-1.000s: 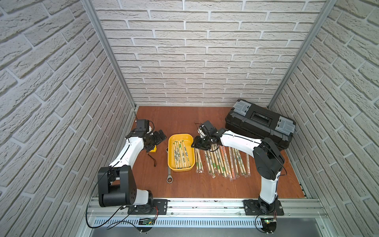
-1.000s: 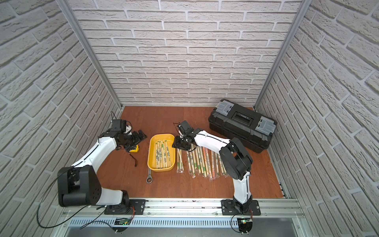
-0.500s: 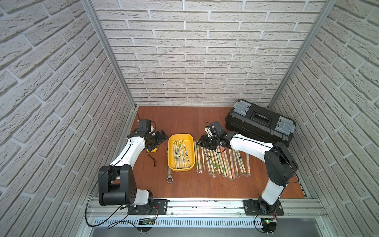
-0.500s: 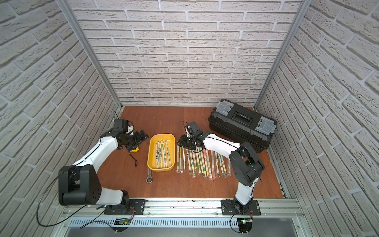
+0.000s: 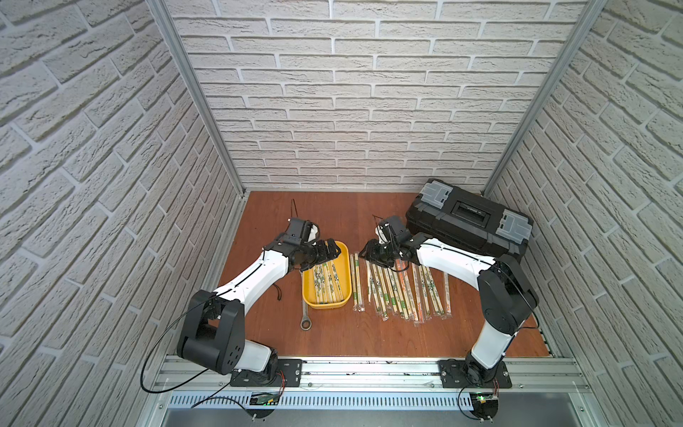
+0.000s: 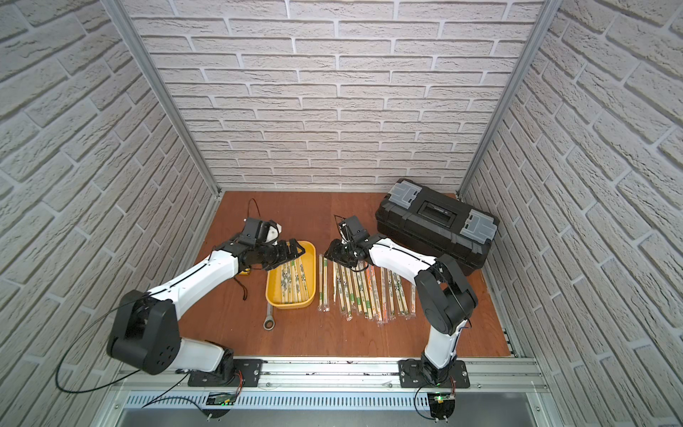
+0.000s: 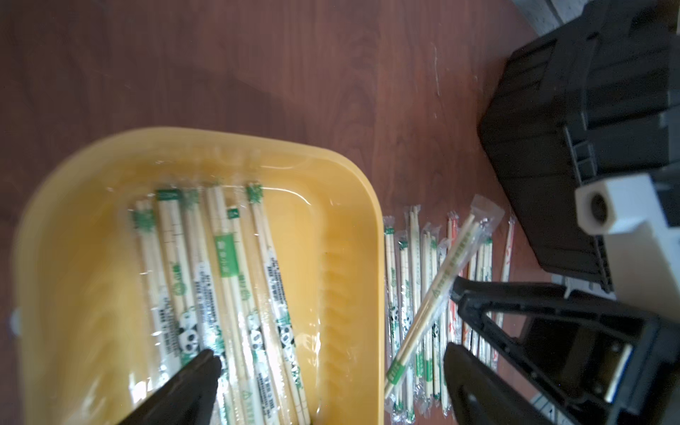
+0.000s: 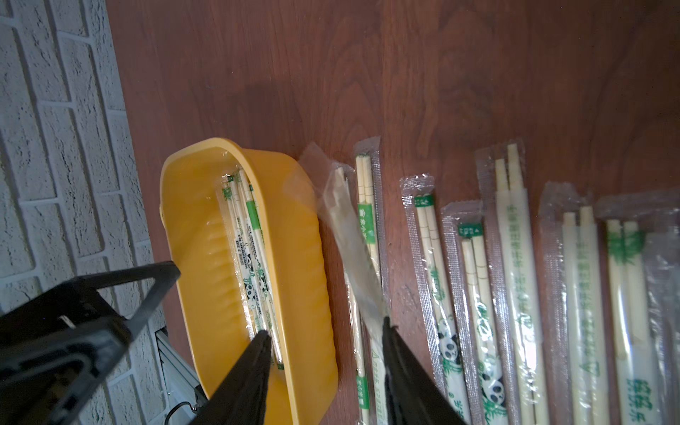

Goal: Take the paired disposable chopsticks out of the storage box
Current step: Place the paired disposable chopsticks at the center of the board.

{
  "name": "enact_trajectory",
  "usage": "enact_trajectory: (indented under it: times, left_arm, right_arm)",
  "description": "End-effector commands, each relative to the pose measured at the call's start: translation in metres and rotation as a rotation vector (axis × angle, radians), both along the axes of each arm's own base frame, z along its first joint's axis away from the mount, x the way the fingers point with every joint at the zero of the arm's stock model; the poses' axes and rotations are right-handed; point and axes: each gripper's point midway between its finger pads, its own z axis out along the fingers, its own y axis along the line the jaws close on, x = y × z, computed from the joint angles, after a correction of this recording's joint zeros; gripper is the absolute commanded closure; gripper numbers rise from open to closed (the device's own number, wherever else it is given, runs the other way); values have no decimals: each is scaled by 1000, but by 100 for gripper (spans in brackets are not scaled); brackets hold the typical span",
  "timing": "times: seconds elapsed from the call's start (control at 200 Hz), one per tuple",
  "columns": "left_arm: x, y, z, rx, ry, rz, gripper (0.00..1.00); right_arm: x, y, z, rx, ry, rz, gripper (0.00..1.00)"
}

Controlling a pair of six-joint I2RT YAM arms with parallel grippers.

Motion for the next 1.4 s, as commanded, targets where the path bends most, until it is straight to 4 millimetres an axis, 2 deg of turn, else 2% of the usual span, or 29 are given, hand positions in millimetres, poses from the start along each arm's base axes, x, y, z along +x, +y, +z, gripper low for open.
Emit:
enact_trajectory:
  times: [0.0, 0.215, 0.44, 0.84, 0.97, 1.145, 1.28, 1.39]
  left_arm:
    - [-1, -22, 0, -33, -66, -8, 2]
    - [-12, -65, -3, -16, -150, -75, 2]
    - [-13, -90, -5, 17, -203, -112, 4]
    - [-5, -98, -25, 79, -160, -109, 5]
    - [-2, -101, -32, 92, -145, -105, 5]
    - [-1, -95, -41, 123, -117, -72, 5]
    - [-1, -95, -44, 125, -107, -69, 5]
    - [-1, -96, -40, 116, -119, -74, 5]
  right_arm:
    - [12, -5, 20, 22, -28, -63, 50]
    - [15, -5, 22, 45, -7, -81, 50]
    - [18, -5, 30, 79, 5, -97, 50]
    - [12, 2, 42, 150, 31, -97, 51]
    - [7, 4, 51, 191, 42, -101, 51]
    - [0, 4, 68, 239, 42, -105, 51]
    - [-5, 1, 79, 242, 30, -100, 51]
    - [-5, -5, 75, 209, 28, -114, 51]
